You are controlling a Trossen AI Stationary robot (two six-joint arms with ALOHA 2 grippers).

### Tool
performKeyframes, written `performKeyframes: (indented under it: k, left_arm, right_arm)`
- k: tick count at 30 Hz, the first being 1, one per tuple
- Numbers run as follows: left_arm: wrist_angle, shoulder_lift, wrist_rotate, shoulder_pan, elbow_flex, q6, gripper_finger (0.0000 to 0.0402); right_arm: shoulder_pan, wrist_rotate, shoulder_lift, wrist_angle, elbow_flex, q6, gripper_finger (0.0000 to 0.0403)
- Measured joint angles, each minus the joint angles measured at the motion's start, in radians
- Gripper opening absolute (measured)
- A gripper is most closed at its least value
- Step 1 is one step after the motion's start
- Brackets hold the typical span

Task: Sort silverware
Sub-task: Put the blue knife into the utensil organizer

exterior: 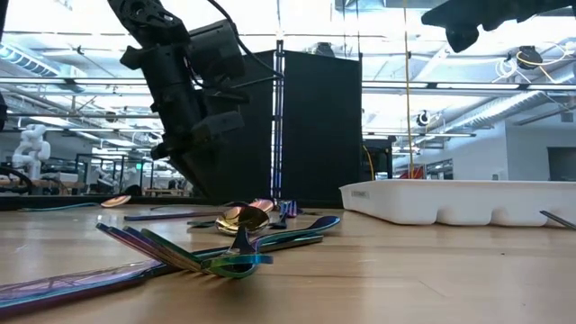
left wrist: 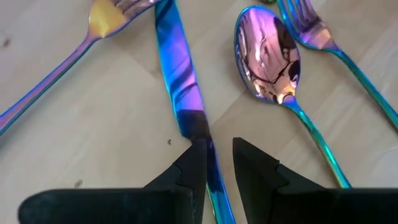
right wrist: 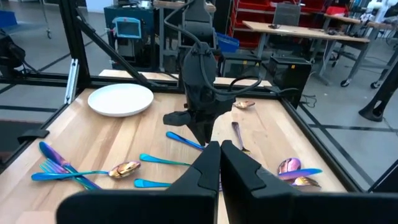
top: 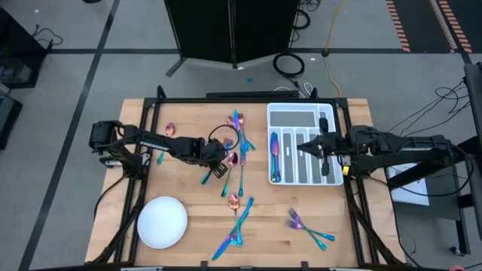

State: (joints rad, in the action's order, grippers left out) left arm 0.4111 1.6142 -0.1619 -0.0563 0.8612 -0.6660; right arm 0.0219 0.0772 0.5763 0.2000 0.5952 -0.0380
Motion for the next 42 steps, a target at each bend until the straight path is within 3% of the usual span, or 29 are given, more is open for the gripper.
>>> performKeyframes:
  k: [19,42]
  left_arm:
    - [0.031,0.080,-0.008,0.020,0.001,-0.008,0.0080]
    - [0.041,0.084,0.015,0.019,0.002,0.045,0.0080]
  right_arm:
    - [0.000,0.000,0.003,-0.001,0.000,0.012,0.0000]
    - [0.000,0.000,0.003,-0.001,0.000,0.012,0.0000]
